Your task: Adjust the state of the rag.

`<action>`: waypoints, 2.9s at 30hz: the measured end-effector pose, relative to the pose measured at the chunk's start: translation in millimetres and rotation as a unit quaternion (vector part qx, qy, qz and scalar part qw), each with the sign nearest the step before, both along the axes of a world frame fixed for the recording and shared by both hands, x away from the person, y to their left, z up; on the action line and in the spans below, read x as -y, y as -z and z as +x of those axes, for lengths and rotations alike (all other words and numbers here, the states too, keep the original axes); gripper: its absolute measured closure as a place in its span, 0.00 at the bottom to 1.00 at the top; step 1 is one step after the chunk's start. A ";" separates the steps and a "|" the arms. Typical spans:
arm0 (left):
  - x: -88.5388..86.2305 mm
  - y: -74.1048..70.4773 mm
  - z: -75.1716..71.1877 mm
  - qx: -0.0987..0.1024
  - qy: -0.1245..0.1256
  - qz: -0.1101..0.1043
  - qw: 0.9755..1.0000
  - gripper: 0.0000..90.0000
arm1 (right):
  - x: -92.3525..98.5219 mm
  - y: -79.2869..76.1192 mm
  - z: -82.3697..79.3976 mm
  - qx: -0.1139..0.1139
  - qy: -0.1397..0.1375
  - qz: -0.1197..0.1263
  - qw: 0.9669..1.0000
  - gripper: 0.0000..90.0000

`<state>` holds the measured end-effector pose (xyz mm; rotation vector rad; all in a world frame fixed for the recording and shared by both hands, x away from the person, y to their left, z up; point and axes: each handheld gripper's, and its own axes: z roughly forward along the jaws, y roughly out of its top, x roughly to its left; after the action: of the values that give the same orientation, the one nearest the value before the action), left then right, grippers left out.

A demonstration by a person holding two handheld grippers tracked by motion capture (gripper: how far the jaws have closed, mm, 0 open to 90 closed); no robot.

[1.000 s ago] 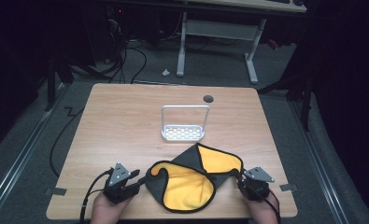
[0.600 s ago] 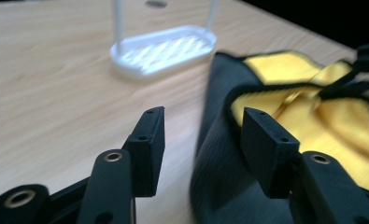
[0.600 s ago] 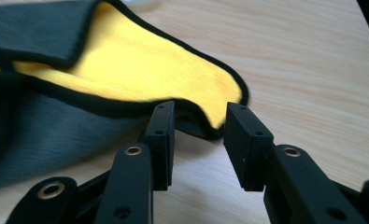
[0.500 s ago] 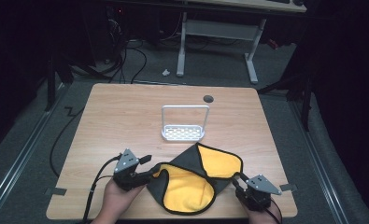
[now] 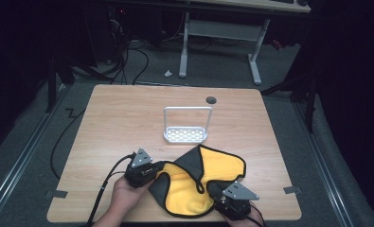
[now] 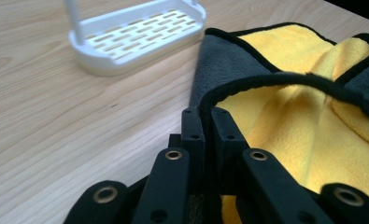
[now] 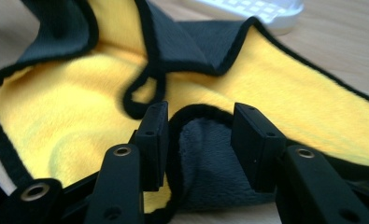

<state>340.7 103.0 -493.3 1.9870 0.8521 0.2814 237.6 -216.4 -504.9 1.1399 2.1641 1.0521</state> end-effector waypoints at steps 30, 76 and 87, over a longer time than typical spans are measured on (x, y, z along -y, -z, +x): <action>-60.1 38.9 -25.0 -0.035 -0.034 0.048 0.998 0.83 | 80.7 14.5 0.5 -0.040 0.143 -0.042 0.988 0.83; -86.0 0.0 -44.7 -0.031 -0.082 -0.064 0.994 0.66 | 54.4 5.4 7.7 0.003 0.098 -0.032 0.995 0.68; -47.8 29.0 -41.7 -0.091 -0.047 0.001 0.995 0.70 | 46.7 14.9 13.4 -0.022 0.079 -0.047 0.996 0.68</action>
<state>299.0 150.8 -522.3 1.9986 1.0623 0.1566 250.9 -263.1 -519.8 1.2778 2.0949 0.8561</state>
